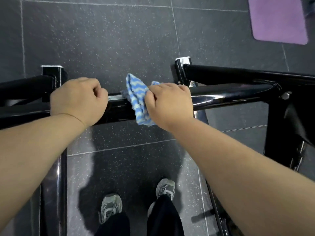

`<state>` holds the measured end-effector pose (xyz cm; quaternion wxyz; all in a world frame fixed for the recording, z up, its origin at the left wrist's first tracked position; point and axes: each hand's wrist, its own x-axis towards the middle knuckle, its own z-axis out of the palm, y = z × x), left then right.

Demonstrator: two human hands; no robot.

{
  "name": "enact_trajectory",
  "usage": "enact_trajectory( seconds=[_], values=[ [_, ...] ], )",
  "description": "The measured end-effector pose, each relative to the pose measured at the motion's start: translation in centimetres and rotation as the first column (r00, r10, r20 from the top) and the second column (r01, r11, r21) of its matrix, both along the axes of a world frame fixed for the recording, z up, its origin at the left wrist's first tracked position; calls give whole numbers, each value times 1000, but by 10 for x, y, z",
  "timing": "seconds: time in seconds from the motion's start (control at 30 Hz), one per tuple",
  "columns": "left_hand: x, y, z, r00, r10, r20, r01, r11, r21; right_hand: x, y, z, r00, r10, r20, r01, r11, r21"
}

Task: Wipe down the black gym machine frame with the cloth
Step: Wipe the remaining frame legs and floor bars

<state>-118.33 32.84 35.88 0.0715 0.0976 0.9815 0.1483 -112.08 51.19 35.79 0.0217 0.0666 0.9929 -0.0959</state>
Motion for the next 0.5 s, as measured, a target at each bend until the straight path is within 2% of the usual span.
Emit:
enact_trajectory(
  seconds=[0.1,0.2,0.3,0.33,0.4,0.43,0.5],
  values=[
    [1,-2,-2,1000,-12,-22,13,1000,5,19,60,1,997,-69,-44,73,993,98],
    [-2,-5,-4,996,-90,23,91,996,-15,32,117,13,927,-375,-8,370,913,172],
    [2,17,-1,987,-158,37,160,985,-62,19,79,-6,855,-516,-53,519,847,119],
    [4,32,0,987,-152,55,154,987,-53,21,56,-15,879,-465,-106,472,880,48],
    [5,62,1,990,-88,113,93,995,-40,28,35,-20,946,-234,-224,234,972,-26],
    [6,78,2,988,-77,133,81,996,-29,32,46,-20,960,-121,-254,122,992,-10],
    [8,109,5,977,-130,167,130,991,6,40,91,-18,962,-30,-273,46,998,54]
  ],
)
